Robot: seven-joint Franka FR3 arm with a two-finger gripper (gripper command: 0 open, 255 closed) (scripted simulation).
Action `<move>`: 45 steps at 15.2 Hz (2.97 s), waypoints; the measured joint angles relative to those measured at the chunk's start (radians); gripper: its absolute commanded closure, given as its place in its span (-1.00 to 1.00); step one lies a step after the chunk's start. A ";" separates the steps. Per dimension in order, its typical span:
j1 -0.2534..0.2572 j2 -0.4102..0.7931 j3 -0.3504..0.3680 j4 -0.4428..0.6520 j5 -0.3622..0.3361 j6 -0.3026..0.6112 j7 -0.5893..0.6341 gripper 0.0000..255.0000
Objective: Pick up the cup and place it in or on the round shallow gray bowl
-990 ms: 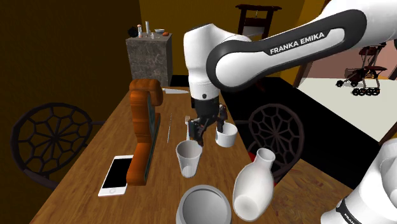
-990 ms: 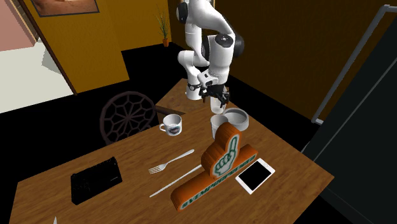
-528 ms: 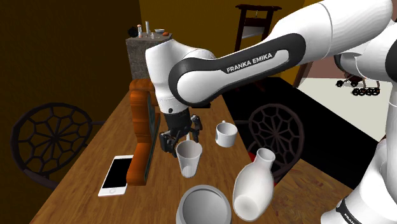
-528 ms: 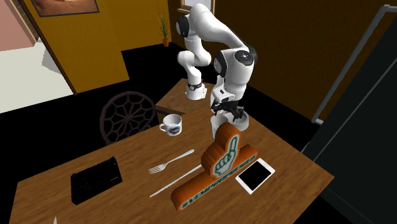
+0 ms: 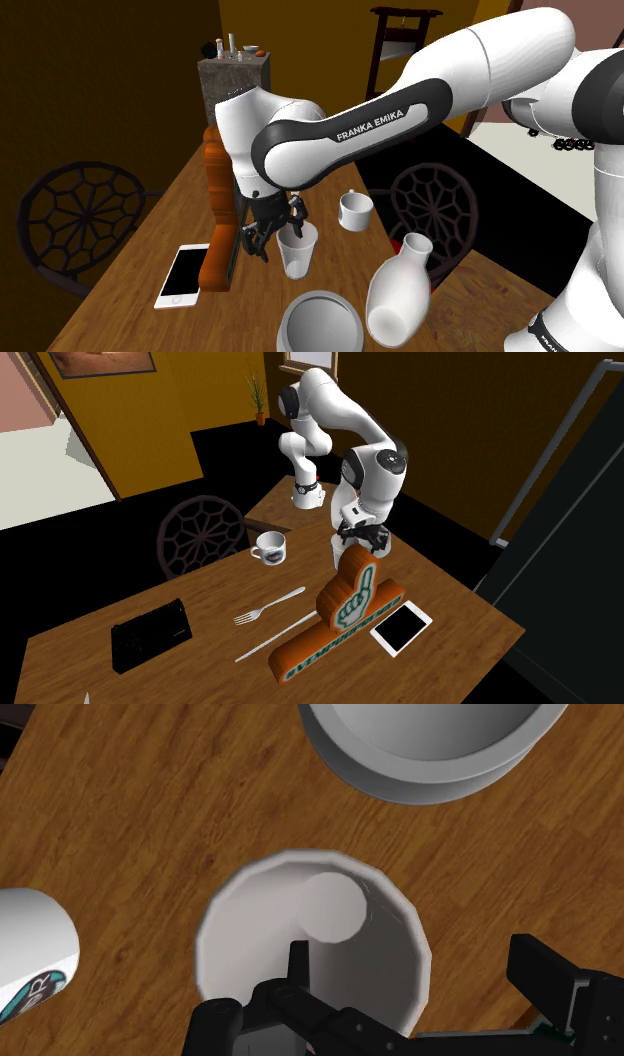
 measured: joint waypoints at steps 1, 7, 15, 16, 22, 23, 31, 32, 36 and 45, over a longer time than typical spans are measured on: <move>-0.001 0.001 -0.001 -0.015 -0.001 0.016 0.002 -1.00; -0.003 0.004 -0.003 -0.030 -0.004 0.034 0.002 -1.00; -0.003 0.003 -0.002 -0.029 -0.004 0.034 0.002 1.00; -0.003 0.003 -0.002 -0.029 -0.004 0.034 0.002 1.00; -0.003 -0.004 0.000 -0.013 0.001 0.010 -0.001 1.00; -0.004 -0.008 0.001 -0.007 0.003 0.000 -0.003 1.00; -0.002 -0.038 0.009 0.057 0.018 -0.091 -0.012 1.00; -0.003 -0.040 0.009 0.065 0.019 -0.100 -0.014 1.00; -0.001 -0.051 0.012 0.108 0.024 -0.152 -0.019 1.00; 0.012 -0.109 0.031 0.128 0.052 -0.226 0.004 1.00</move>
